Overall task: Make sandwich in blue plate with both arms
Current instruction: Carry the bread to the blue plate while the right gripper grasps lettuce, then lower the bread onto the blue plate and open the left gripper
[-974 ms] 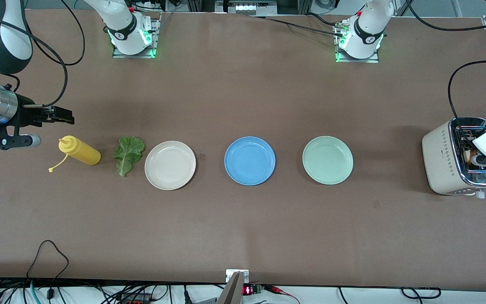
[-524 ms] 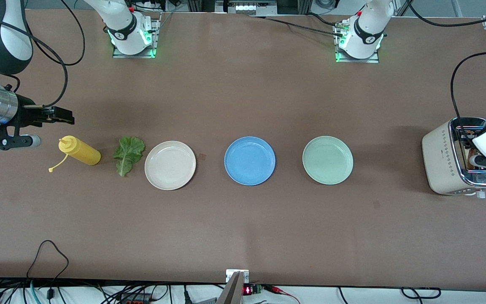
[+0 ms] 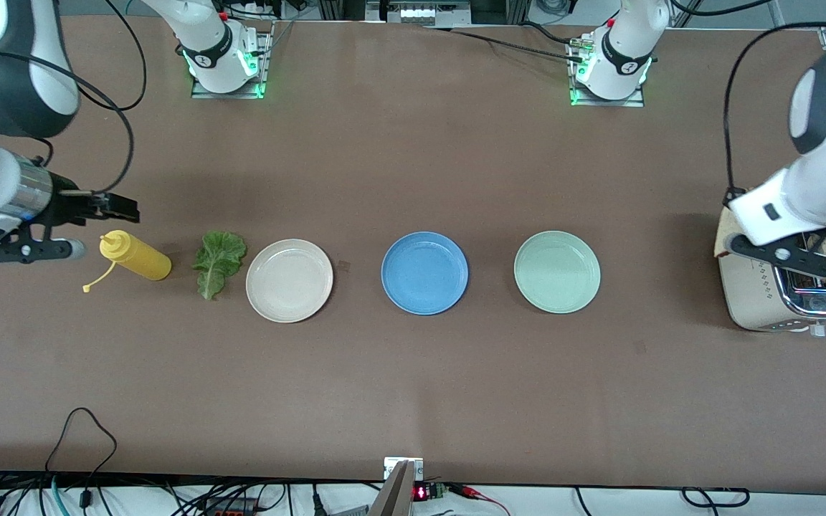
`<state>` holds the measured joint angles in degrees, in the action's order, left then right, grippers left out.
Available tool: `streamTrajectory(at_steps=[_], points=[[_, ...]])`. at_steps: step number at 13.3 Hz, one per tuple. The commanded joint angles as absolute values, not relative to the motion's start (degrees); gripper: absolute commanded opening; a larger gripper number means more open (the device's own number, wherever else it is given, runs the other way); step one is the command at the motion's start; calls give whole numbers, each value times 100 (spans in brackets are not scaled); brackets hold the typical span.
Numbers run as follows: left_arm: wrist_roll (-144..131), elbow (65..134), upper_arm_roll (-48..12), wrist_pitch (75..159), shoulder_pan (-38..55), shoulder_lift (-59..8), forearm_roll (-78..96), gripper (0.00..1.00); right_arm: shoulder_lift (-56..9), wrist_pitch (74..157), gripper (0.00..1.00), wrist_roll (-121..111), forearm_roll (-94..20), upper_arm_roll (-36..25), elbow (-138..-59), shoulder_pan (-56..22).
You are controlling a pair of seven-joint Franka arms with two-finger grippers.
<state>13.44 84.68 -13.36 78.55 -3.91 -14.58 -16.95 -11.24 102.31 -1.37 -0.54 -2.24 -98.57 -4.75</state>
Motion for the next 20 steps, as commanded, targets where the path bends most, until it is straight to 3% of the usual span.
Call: streamTrajectory(at_steps=[1,5,10,16,18,20], points=[[1414,8350,-1283,7550,-106,-1791,-858,1,-1046,11369,100,175,-26,-229,-10799,-650],[969,8332,-1275,7900,97,-2495,1357,0,-1501,12136,100,729,-18,-229,-11092,-791],[843,8394,-1283,9410,158,-3329,4048,0,-2292,13173,100,967,-18,-229,-11259,-765],[1720,8385,-1283,11537,948,-4147,5877,1,-2812,13561,100,976,-26,-237,-11250,-765],[2134,8394,-1283,11872,1177,-4349,6038,1,-2917,13675,100,976,-26,-237,-11241,-756],[2319,8385,-1274,11944,1221,-4631,6012,2,-3005,13737,94,976,-26,-237,-11241,-747]])
